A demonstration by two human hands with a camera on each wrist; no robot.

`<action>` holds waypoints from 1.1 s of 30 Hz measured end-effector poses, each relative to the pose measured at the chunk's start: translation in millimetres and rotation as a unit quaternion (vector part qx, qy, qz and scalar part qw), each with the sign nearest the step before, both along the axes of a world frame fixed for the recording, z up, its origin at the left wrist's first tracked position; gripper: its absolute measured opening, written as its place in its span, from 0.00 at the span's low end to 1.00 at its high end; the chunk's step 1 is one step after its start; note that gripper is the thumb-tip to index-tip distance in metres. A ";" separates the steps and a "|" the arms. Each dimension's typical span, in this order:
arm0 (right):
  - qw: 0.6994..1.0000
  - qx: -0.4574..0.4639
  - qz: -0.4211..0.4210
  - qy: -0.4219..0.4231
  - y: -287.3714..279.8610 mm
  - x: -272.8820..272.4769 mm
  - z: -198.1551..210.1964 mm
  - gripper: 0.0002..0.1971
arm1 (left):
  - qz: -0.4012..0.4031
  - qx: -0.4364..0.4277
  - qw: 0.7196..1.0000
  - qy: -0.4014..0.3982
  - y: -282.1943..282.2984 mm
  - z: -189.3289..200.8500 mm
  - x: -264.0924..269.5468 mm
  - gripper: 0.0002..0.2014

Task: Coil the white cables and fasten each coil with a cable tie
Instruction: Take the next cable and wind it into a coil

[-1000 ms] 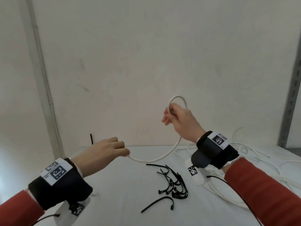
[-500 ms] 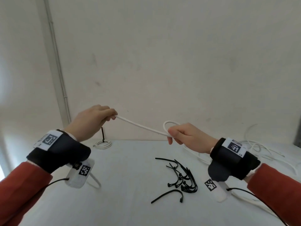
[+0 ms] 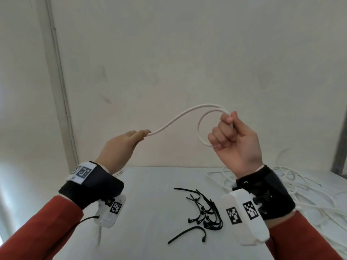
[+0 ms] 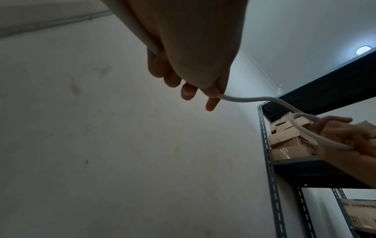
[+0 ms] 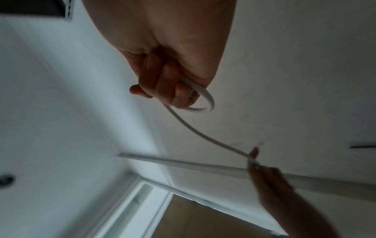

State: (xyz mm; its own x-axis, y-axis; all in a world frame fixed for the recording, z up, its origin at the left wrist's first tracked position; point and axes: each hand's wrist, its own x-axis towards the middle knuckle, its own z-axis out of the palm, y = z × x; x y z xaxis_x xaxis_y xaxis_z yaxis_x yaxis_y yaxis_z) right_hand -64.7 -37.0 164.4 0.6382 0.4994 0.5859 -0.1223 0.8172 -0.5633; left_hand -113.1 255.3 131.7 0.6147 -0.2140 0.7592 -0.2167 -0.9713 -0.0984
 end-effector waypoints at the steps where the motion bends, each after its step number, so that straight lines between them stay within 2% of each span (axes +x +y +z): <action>1: 1.000 0.026 0.007 0.005 -2.6 2.0 1.7 0.20 | 0.002 0.002 1.000 -0.002 -1.3 -3.9 0.7 0.17; 3: 0.998 0.067 0.006 0.013 -6.1 7.4 4.4 0.21 | 0.012 0.017 1.000 0.000 -5.3 -10.9 0.6 0.17; 7: 0.991 0.133 -0.007 0.032 -5.4 16.7 7.2 0.22 | 0.031 0.086 0.994 0.063 -21.6 -28.7 1.8 0.43; 9: 0.987 0.157 -0.016 0.039 -1.7 21.4 7.5 0.22 | 0.017 0.118 0.990 0.069 -36.0 -35.4 1.5 0.48; 15: 0.987 0.135 -0.071 0.056 18.4 30.1 9.7 0.14 | -0.012 0.217 0.975 0.035 -68.9 -35.8 -9.2 0.47; 19: 0.988 0.057 -0.140 0.034 31.1 33.8 4.6 0.13 | -0.034 0.237 0.970 0.028 -69.4 -28.6 -16.6 0.45; 21: 0.980 -0.015 -0.199 -0.005 37.8 33.6 -2.1 0.11 | -0.046 0.246 0.968 0.019 -68.0 -25.5 -20.0 0.43; 22: 0.966 -0.065 -0.245 -0.042 39.6 33.2 -5.2 0.10 | -0.054 0.249 0.967 0.017 -68.6 -22.8 -20.8 0.41; 25: 0.895 -0.217 -0.341 -0.190 47.4 30.6 -17.2 0.09 | -0.059 0.252 0.966 0.011 -64.5 -11.8 -26.6 0.35; 27: 0.847 -0.288 -0.343 -0.288 50.6 25.9 -24.6 0.08 | -0.062 0.246 0.967 0.005 -58.4 -3.3 -30.1 0.29; 29: 0.778 -0.365 -0.345 -0.376 52.9 22.1 -31.3 0.07 | -0.068 0.244 0.967 -0.001 -53.8 2.9 -31.9 0.23; 31: 0.717 -0.420 -0.346 -0.436 54.0 19.0 -35.2 0.08 | -0.062 0.240 0.969 -0.004 -51.1 8.6 -34.3 0.10; 32: 0.703 -0.436 -0.338 -0.449 53.9 17.9 -36.1 0.09 | -0.058 0.231 0.971 -0.009 -49.1 11.8 -35.4 0.07; 33: 0.705 -0.446 -0.323 -0.447 53.2 17.5 -36.3 0.11 | -0.055 0.219 0.974 -0.011 -46.7 14.8 -36.2 0.07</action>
